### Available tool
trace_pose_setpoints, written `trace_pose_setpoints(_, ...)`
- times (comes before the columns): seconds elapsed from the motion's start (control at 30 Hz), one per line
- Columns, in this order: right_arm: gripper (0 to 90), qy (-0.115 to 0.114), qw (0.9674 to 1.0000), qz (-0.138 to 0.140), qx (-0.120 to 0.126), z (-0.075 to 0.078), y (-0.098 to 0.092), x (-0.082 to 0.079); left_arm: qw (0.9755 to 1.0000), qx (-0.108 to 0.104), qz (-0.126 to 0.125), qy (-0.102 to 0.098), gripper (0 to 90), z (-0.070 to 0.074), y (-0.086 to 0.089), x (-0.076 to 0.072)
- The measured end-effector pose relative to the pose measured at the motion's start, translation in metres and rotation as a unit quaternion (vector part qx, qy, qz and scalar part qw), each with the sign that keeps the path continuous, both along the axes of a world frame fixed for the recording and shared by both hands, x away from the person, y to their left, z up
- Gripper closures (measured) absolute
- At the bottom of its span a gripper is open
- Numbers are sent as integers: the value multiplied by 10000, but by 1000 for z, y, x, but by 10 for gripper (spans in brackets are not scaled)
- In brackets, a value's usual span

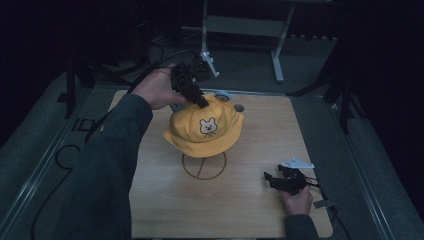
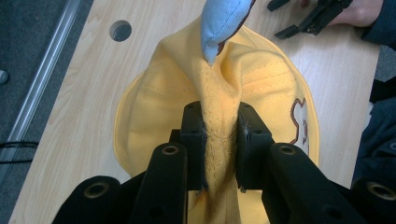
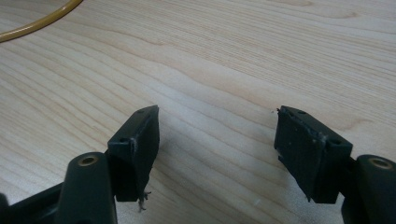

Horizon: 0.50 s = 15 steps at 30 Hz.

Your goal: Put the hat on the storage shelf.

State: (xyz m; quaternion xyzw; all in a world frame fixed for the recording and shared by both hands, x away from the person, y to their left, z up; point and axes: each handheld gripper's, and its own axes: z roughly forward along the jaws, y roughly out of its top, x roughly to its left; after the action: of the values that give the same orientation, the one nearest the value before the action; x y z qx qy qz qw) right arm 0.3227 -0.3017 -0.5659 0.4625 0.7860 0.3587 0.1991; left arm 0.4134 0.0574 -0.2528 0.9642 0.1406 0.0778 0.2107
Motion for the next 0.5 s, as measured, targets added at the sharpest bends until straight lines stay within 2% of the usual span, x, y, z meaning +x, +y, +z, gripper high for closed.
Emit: trace_pose_setpoints(0.5, 306, 1, 10000, 2, 0, 0, 0, 0, 10000, 25, -50, -29, 751, -6, -6, 0)
